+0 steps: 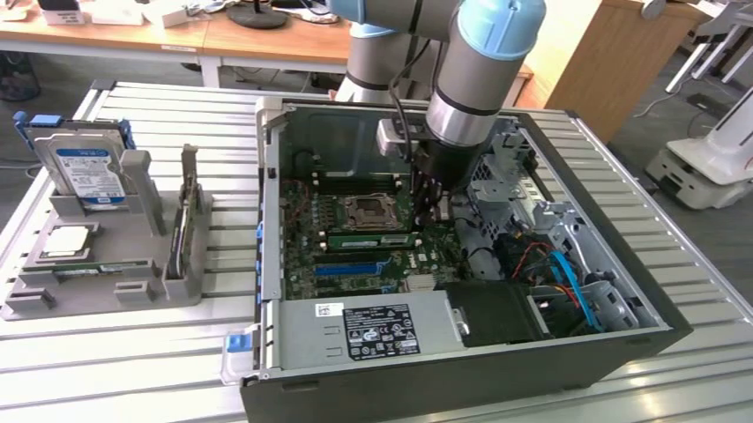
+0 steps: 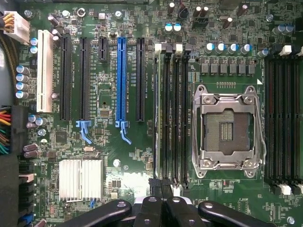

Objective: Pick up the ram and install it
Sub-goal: 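Press down the ram until it locks into place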

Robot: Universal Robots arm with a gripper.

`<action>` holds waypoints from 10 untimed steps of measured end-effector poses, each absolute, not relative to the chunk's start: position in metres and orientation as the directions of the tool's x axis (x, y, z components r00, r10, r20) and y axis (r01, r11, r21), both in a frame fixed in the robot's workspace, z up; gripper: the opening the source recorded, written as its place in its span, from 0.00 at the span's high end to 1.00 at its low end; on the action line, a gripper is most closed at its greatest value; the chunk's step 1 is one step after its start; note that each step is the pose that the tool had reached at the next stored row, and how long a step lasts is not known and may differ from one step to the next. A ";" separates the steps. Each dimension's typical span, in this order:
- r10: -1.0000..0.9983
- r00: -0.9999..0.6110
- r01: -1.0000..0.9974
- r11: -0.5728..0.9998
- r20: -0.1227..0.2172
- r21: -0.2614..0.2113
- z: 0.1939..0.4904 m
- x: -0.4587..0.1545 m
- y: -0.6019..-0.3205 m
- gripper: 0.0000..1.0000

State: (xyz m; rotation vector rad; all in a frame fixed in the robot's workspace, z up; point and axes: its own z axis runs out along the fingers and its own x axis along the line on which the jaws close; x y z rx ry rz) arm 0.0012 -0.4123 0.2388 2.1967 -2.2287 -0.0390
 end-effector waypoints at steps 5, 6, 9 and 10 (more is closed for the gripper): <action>-1.000 -0.015 -1.000 0.014 -0.009 0.026 0.236 0.001 -0.412 0.89; -1.000 -0.015 -1.000 0.014 -0.009 0.026 0.236 0.001 -0.412 0.89; -1.000 -0.015 -1.000 0.014 -0.009 0.026 0.234 0.001 -0.412 0.89; -1.000 -0.015 -1.000 0.014 -0.009 0.026 0.233 0.001 -0.412 0.89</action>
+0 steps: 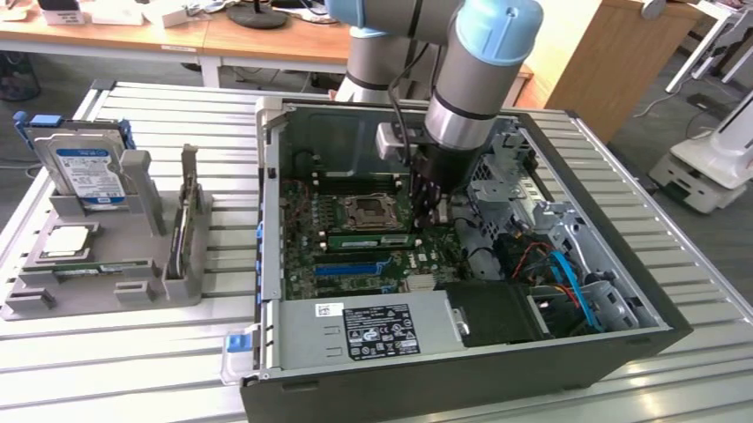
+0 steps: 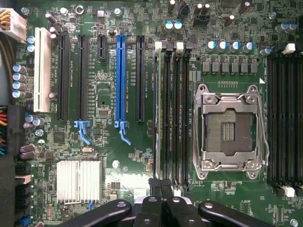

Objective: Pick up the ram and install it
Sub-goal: 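Press down the ram until it locks into place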

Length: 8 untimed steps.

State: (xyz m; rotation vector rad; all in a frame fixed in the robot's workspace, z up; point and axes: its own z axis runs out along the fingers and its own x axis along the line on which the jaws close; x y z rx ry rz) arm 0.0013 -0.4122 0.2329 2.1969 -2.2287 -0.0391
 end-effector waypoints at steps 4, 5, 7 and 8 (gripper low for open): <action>-1.000 -0.015 -1.000 0.014 -0.009 0.026 0.232 0.001 -0.412 0.89; -1.000 -0.015 -1.000 0.014 -0.009 0.026 0.232 0.001 -0.412 0.89; -1.000 -0.015 -1.000 0.014 -0.009 0.026 0.231 0.001 -0.412 0.89; -1.000 -0.015 -1.000 0.014 -0.009 0.026 0.230 0.001 -0.412 0.89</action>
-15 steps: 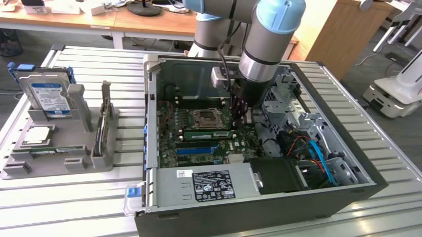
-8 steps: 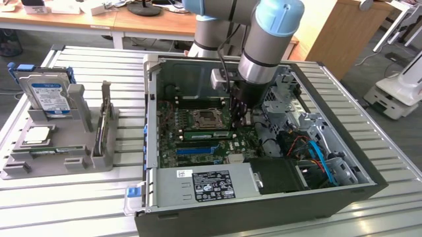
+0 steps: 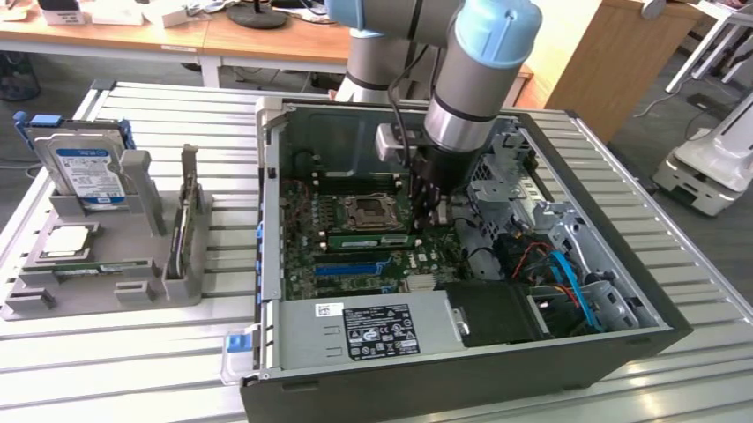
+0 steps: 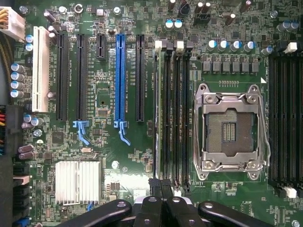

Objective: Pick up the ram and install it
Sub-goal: 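Press down the ram until it locks into place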

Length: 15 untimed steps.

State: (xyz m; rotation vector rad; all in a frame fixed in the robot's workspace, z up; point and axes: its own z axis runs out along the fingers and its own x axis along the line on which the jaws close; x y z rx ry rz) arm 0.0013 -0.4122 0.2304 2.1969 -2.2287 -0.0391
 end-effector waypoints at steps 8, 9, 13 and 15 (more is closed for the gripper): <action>-1.000 -0.015 -1.000 0.014 -0.009 0.026 0.228 0.001 -0.412 0.89; -1.000 -0.014 -1.000 0.014 -0.009 0.026 0.228 0.001 -0.412 0.89; -1.000 -0.015 -1.000 0.014 -0.009 0.026 0.228 0.001 -0.412 0.89; -1.000 -0.015 -1.000 0.014 -0.009 0.026 0.227 0.001 -0.412 0.89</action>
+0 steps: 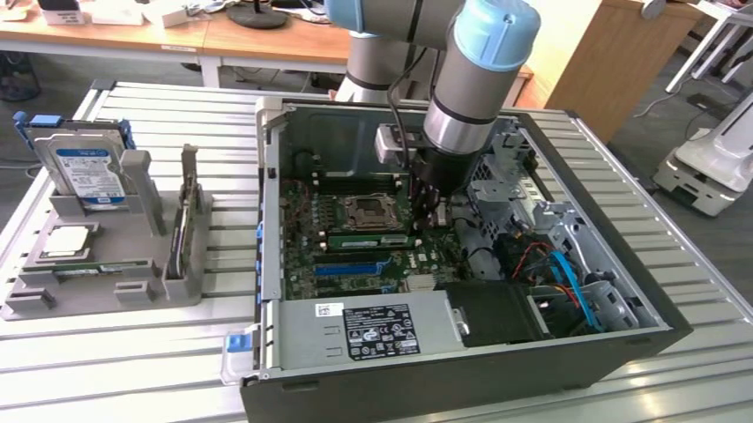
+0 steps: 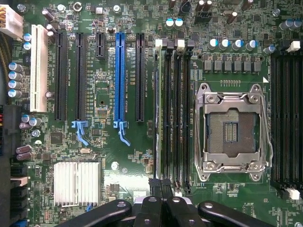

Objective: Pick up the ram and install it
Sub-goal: 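Press down the ram until it locks into place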

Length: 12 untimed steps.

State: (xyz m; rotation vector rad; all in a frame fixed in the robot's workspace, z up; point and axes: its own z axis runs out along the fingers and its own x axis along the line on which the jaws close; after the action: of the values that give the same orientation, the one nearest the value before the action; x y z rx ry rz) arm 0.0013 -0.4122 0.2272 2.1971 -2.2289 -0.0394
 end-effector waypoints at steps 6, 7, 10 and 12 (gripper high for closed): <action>-1.000 -0.015 -1.000 0.014 -0.009 0.026 0.226 0.001 -0.412 0.89; -1.000 -0.015 -1.000 0.014 -0.009 0.026 0.226 0.001 -0.412 0.89; -1.000 -0.015 -1.000 0.014 -0.009 0.026 0.225 0.001 -0.412 0.89; -1.000 -0.015 -1.000 0.014 -0.009 0.026 0.225 0.001 -0.412 0.89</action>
State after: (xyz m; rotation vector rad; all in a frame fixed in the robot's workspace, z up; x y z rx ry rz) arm 0.0012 -0.4123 0.2252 2.1967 -2.2286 -0.0390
